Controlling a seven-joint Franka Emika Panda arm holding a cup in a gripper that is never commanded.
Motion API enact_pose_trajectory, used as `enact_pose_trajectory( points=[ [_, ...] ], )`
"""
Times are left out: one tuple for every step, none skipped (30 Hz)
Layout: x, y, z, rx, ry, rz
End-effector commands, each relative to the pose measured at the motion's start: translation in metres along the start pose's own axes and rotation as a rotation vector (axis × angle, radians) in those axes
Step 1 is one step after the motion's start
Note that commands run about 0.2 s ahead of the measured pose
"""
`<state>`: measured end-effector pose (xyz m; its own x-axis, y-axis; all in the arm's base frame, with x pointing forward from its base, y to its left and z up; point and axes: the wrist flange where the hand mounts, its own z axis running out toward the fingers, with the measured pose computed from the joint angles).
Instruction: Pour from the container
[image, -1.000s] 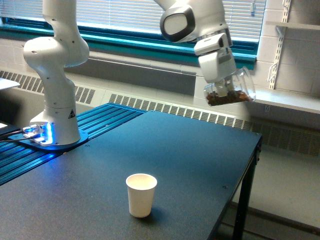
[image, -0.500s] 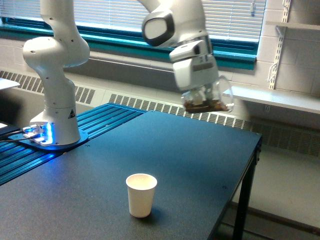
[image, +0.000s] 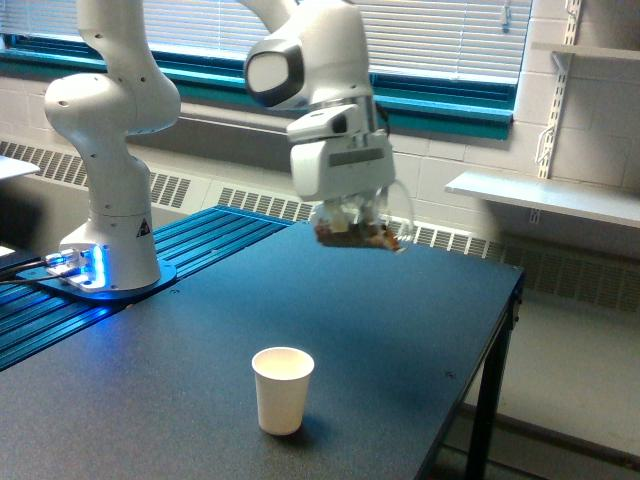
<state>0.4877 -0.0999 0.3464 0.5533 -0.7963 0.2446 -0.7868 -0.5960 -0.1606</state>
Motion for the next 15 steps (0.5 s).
enact_pose_trajectory(
  points=[
    [-0.005,0.026,0.008,-0.024,-0.013,0.043],
    [-0.006,0.031,0.011,-0.032,-0.018,0.049],
    [-0.008,0.036,0.014,-0.039,-0.025,0.054],
    [-0.01,0.04,0.016,-0.045,-0.032,0.058],
    [-0.011,0.045,0.019,-0.052,-0.038,0.061],
    [-0.011,0.048,0.02,-0.057,-0.041,0.063],
    [-0.01,0.053,0.021,-0.063,-0.043,0.067],
    [-0.01,0.057,0.023,-0.07,-0.045,0.072],
    [-0.009,0.061,0.024,-0.075,-0.047,0.077],
    [-0.008,0.064,0.025,-0.078,-0.048,0.084],
    [-0.007,0.067,0.026,-0.08,-0.049,0.09],
    [-0.006,0.07,0.027,-0.08,-0.05,0.096],
    [-0.004,0.072,0.027,-0.081,-0.051,0.102],
    [-0.002,0.075,0.027,-0.082,-0.05,0.108],
    [0.0,0.077,0.028,-0.083,-0.05,0.114]
  ],
)
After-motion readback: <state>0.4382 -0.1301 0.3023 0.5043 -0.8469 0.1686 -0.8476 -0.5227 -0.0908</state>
